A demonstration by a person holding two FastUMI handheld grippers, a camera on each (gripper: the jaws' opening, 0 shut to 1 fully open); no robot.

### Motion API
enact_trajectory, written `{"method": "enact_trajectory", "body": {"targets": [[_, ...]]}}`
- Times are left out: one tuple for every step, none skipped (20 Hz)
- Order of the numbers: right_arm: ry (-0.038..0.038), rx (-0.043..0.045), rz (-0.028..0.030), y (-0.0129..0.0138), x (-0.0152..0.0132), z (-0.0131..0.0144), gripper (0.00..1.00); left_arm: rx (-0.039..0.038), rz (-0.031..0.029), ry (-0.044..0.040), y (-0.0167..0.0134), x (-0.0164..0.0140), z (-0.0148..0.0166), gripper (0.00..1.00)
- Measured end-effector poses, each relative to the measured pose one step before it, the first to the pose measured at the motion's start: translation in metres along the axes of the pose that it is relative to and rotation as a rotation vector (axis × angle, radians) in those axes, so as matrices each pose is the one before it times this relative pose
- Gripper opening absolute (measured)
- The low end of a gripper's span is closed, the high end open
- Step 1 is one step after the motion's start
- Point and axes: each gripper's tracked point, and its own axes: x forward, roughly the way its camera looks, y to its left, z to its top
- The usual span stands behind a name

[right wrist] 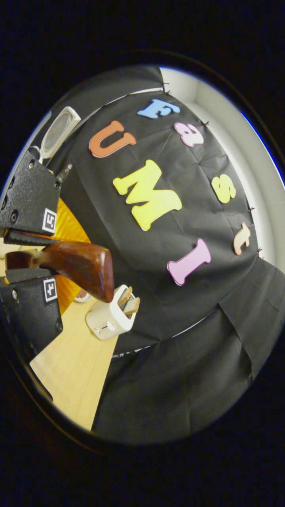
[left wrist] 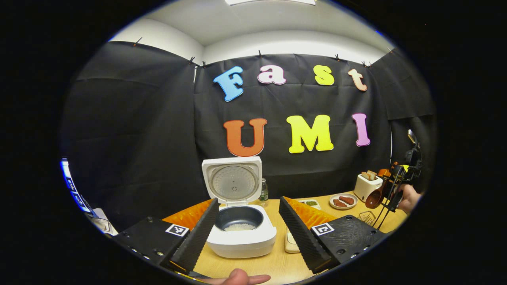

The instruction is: Close the left gripper, press the button to open the rice cooker; take a wooden spoon from the chopstick holder with the right hand, scoop a spoonful of rice and pour it into the rice cooker, then put the wooden spoon back into the chopstick holder.

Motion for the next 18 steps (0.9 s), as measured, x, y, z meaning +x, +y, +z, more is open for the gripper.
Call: {"method": "enact_trajectory", "body": {"targets": [[0.00579, -0.01436, -0.00965, -0.00919, 0.00474, -0.00622, 0.28, 0.00585, 0.00111, 0.00256, -0.00302, 0.00119, 0.00028, 0.97], [0.00493, -0.00597, -0.00535, -0.00759, 0.00381, -0.00680, 0.28, 0.00757, -0.00197, -0.00164, -0.00374, 0.00178, 0.00160, 0.97], [0.00939, -0.00529, -0.00325, -0.00629, 0.00468, -0.00864, 0.28, 0.00922, 0.00228, -0.00094, -0.00233, 0.00019, 0.00087, 0.97], [0.00564, -0.00205, -0.00472, -0.00705, 0.00436, -0.00873, 0.28, 0.00847, -0.00126, -0.00047, -0.00288, -0.00008, 0.00075, 0.97], [0.00489, -0.00008, -0.00221, -0.00658, 0.00457, -0.00710, 0.28, 0.00922, -0.00529, -0.00093, -0.00430, -0.00056, 0.00021, 0.96], [0.00360, -0.00109, -0.00454, -0.00816, 0.00328, -0.00711, 0.28, 0.00946, -0.00328, -0.00311, -0.00307, 0.00001, 0.00109, 0.96], [0.00667, -0.00501, -0.01181, -0.00654, 0.00426, -0.00646, 0.28, 0.00184, -0.00318, -0.00300, -0.00256, 0.00017, 0.00106, 0.96], [-0.00269, 0.00407, 0.00130, -0.00526, 0.00408, -0.00473, 0.28, -0.00232, -0.00494, 0.00385, -0.00299, 0.00150, -0.00058, 0.96], [0.01031, -0.00800, -0.00876, -0.00382, 0.00419, -0.00758, 0.28, -0.00649, -0.00651, 0.00630, -0.00260, 0.00029, -0.00080, 0.96], [0.00549, -0.01553, -0.00395, -0.00428, 0.00337, -0.00730, 0.28, -0.00360, 0.00290, 0.00093, -0.00069, 0.00046, -0.00032, 0.96], [0.00955, -0.01432, -0.00105, -0.00352, 0.00299, -0.00811, 0.28, 0.00345, -0.00182, 0.00200, -0.00166, 0.00095, 0.00116, 0.97], [0.01994, -0.00548, -0.00792, -0.00180, 0.00160, -0.00893, 0.28, 0.00622, 0.00169, -0.00078, -0.00141, 0.00048, 0.00029, 0.96], [0.01034, -0.00057, -0.00119, -0.00295, 0.00299, -0.00654, 0.28, 0.00664, 0.00071, -0.00129, -0.00063, 0.00076, 0.00013, 0.97], [0.01043, -0.01211, -0.01385, -0.00493, 0.00325, -0.00826, 0.28, 0.00480, -0.00324, -0.00008, -0.00175, -0.00008, -0.00045, 0.96], [0.02584, -0.00357, -0.00701, -0.00399, -0.00009, -0.01209, 0.28, 0.00609, -0.00446, 0.00365, -0.00207, -0.00046, -0.00186, 0.96], [0.01486, 0.00596, -0.00763, -0.00321, -0.00161, -0.00816, 0.28, 0.00951, -0.00250, -0.00002, -0.00114, -0.00140, -0.00046, 0.96], [0.00850, 0.00740, -0.00450, -0.00293, 0.00257, -0.00303, 0.28, 0.01064, 0.00021, -0.00198, -0.00070, 0.00000, 0.00145, 0.97], [-0.00342, 0.00403, -0.00526, -0.00372, -0.00138, 0.00099, 0.28, 0.00654, -0.00020, -0.00337, -0.00025, 0.00005, 0.00080, 0.96]]}}
